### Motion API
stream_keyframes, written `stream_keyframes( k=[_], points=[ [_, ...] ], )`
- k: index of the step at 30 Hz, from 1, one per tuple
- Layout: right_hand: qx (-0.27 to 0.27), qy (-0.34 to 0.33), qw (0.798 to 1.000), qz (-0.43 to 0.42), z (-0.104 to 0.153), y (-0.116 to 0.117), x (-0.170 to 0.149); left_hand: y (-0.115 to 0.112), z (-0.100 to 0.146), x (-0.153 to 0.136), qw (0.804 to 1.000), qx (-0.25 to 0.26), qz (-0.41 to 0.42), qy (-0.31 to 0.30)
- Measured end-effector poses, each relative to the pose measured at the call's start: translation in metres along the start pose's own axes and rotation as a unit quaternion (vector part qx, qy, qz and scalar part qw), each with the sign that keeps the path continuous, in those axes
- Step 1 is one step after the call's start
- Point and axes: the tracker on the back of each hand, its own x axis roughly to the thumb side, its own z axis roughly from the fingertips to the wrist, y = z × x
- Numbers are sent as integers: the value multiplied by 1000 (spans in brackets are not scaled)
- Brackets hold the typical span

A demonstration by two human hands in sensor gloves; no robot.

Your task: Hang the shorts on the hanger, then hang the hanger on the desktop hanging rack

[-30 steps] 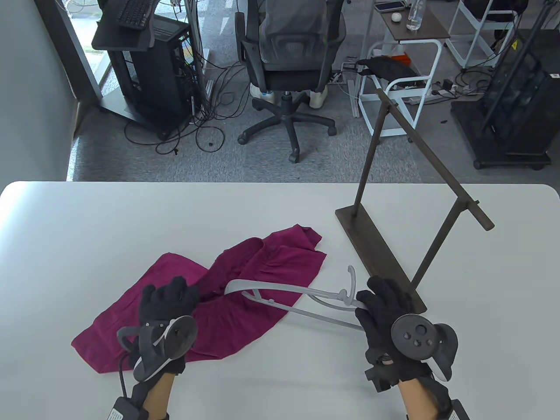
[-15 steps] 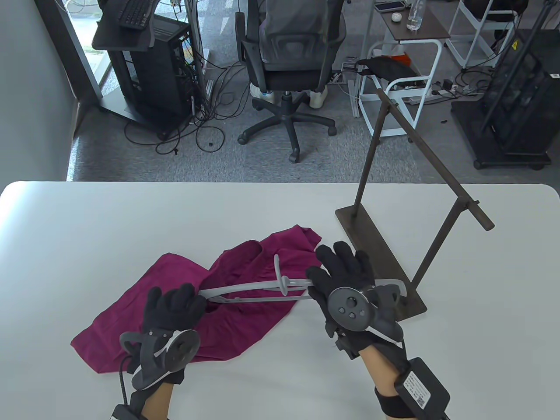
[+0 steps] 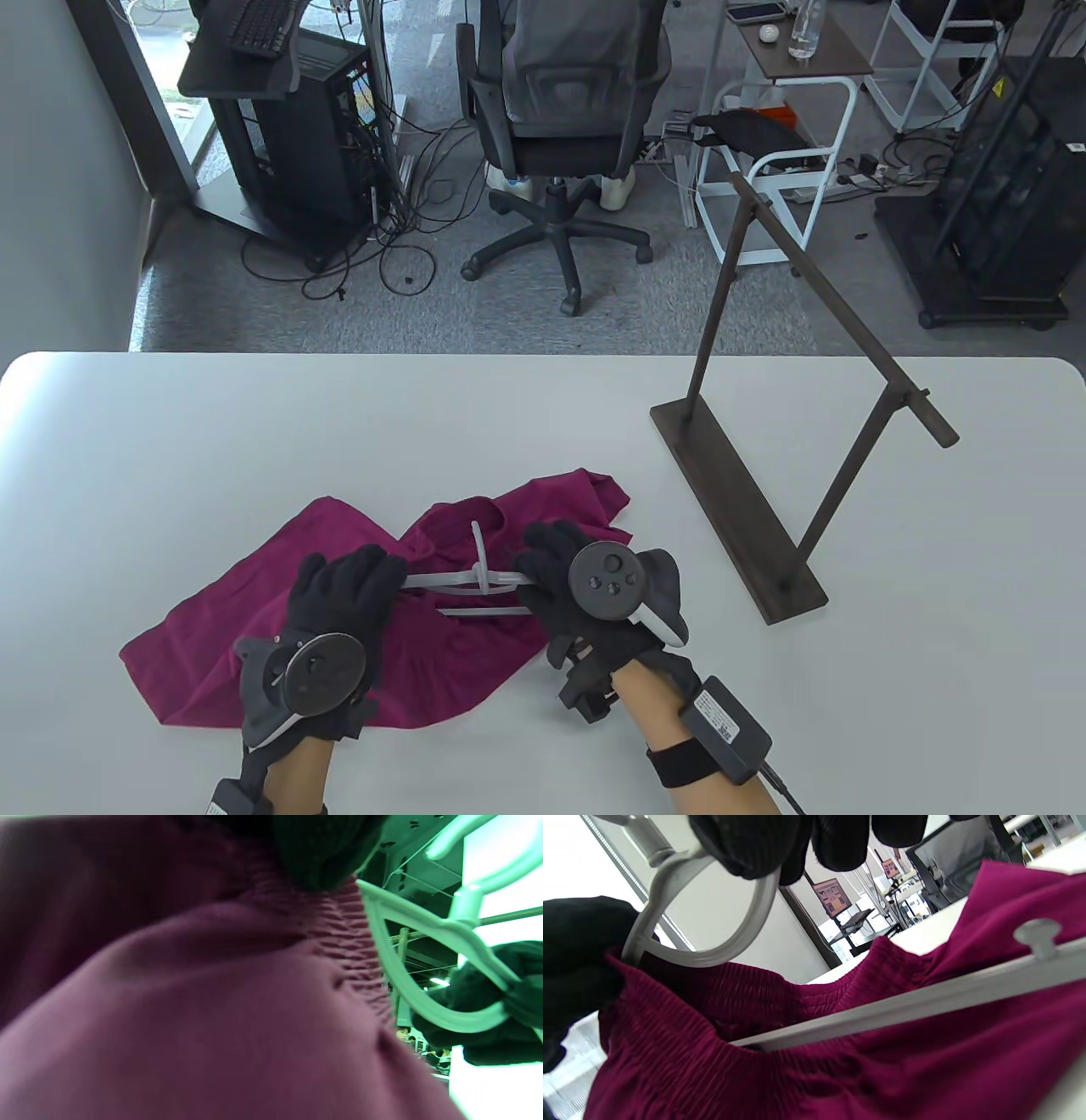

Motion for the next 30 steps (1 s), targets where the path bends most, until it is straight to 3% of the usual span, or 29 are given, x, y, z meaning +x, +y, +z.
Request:
stream_keyframes(
  k=[5, 9, 12, 16, 18, 21, 24, 30],
  points=[
    [-18, -3, 1000, 4, 4, 3, -2, -12, -8, -12, 997, -53, -12, 47],
    [-27, -12, 999, 35, 9, 1, 2, -16, -9, -15, 998, -48, 8, 45],
    [-48, -25, 996, 69, 18, -16, 13, -13, -8, -15, 998, -36, 4, 45],
    [-115, -52, 987, 100, 34, -49, 35, -7, -6, -14, 999, -11, 10, 51],
    [-119, -67, 985, 104, 40, -61, 48, -4, -6, -14, 998, 0, 18, 59],
    [-40, -70, 990, 117, 37, -60, 65, -2, -7, -14, 996, 12, 37, 76],
    [36, -60, 983, 169, 26, -45, 76, 1, -7, -14, 994, 25, 44, 93],
    [153, -6, 942, 298, -20, 18, 66, 6, -6, -18, 988, 25, 67, 135]
  ],
)
